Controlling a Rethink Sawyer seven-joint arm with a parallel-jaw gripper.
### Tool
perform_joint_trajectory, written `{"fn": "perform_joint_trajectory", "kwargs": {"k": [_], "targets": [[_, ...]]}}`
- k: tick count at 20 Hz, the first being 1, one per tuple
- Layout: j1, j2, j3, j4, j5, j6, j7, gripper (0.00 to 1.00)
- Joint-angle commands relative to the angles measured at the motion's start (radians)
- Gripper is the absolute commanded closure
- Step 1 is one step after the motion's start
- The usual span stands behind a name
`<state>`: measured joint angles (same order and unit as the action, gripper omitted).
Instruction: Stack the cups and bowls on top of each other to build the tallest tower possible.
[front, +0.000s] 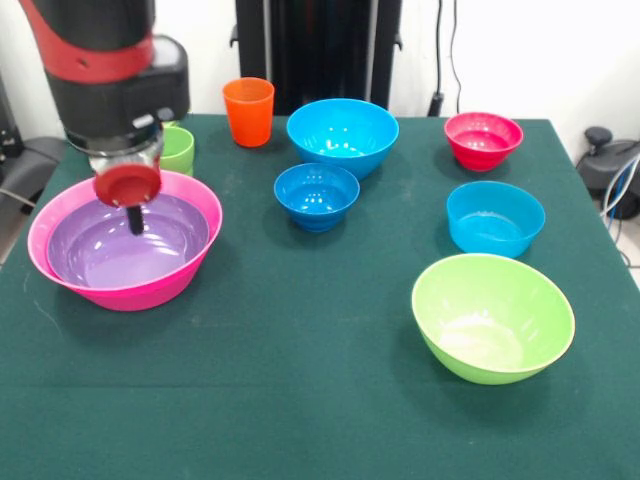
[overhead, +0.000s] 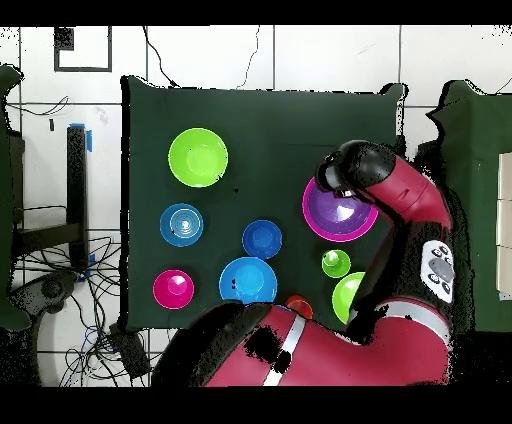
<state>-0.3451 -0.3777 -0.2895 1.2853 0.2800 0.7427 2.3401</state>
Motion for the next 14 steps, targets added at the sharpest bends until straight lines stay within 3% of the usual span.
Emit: {"fn": "perform_joint_trajectory", "kwargs": {"k": [1,2,6,8,14], "targets": [[0.033,-0.025,-0.018,-0.105,-0.052,0.177,0.088,1.0],[0.035,-0.04,-0.013,-0.098,-0.037,0.216,0.1,1.0],[0.082,-0.027,-0.134,-0.185,-0.077,0.299,0.151,1.0],[0.089,-0.028,-0.151,-0.21,-0.074,0.379,0.153,1.0],[0.083,-0.03,-0.148,-0.216,-0.059,0.379,0.087,1.0]]}}
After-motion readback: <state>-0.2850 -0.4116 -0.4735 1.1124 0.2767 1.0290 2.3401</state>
